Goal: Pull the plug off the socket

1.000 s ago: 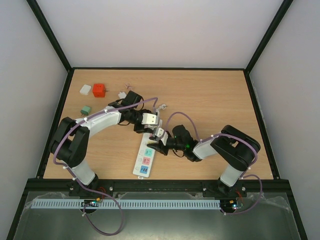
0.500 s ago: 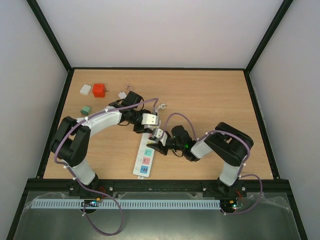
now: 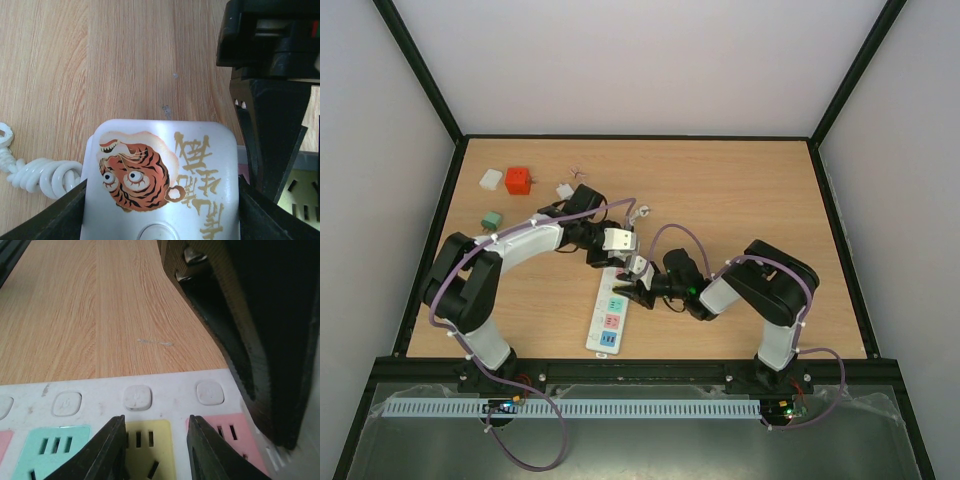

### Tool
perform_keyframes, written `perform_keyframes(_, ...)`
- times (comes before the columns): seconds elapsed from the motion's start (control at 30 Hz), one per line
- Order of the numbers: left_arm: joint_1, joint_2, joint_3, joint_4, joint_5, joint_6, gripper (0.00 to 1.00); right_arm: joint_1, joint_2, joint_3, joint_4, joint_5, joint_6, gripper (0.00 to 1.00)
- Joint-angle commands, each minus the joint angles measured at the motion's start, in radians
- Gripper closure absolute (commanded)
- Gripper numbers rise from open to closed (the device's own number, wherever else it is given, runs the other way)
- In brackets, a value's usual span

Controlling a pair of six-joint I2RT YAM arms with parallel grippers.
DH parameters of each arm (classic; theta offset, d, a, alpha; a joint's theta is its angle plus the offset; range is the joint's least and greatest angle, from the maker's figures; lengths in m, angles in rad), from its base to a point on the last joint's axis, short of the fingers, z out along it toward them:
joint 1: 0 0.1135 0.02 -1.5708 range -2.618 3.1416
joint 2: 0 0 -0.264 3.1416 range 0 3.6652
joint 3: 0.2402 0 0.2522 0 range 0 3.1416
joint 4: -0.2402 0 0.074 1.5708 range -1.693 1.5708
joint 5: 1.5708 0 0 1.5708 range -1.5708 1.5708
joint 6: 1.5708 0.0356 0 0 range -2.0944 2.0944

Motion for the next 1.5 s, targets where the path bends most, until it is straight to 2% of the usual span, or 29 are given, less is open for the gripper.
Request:
perform_keyframes(0.0,-0.016,-0.074,0.02,0.02,0.169,-0.06,0.63,-0.024,0.059,-0.017,-0.126,0.083,0.015,0.66)
perform_keyframes(0.17,0.018,-0.039,0.065,-0.022,0.235,-0.096,0.63,-0.023,0.062,-0.018,-0.139,0.084,-0.003,0.68)
perform_keyframes(0.33,-0.011,-0.096,-0.005,0.018,0.19,-0.034,0.63,-0.024,0.062,-0.018,-0.14,0.081,-0.001,0.68)
perform_keyframes(0.5,-0.016,-0.14,-0.07,0.102,0.159,-0.046,0.64,-0.025,0.067,-0.017,-0.137,0.073,-0.002,0.68)
perform_keyframes(0.6,-0.011,-0.127,-0.051,0.065,0.145,-0.037,0.64,-0.023,0.058,-0.022,-0.137,0.062,-0.008,0.68)
perform_keyframes(0.93,0.112,-0.151,-0.009,0.013,0.177,-0.062,0.63,-0.023,-0.072,-0.005,-0.203,0.034,-0.029,0.65)
perform_keyframes(1.07,0.163,-0.195,-0.009,0.009,0.182,-0.11,0.63,-0.022,-0.147,0.042,-0.276,0.028,-0.024,0.58)
perform_keyframes(1.3,0.287,-0.279,-0.02,-0.076,0.191,-0.143,0.61,-0.022,-0.287,0.124,-0.456,0.009,-0.031,0.35)
perform_keyframes(1.47,0.423,-0.328,-0.023,-0.153,0.195,-0.184,0.61,-0.023,-0.377,0.167,-0.612,0.051,-0.05,0.25)
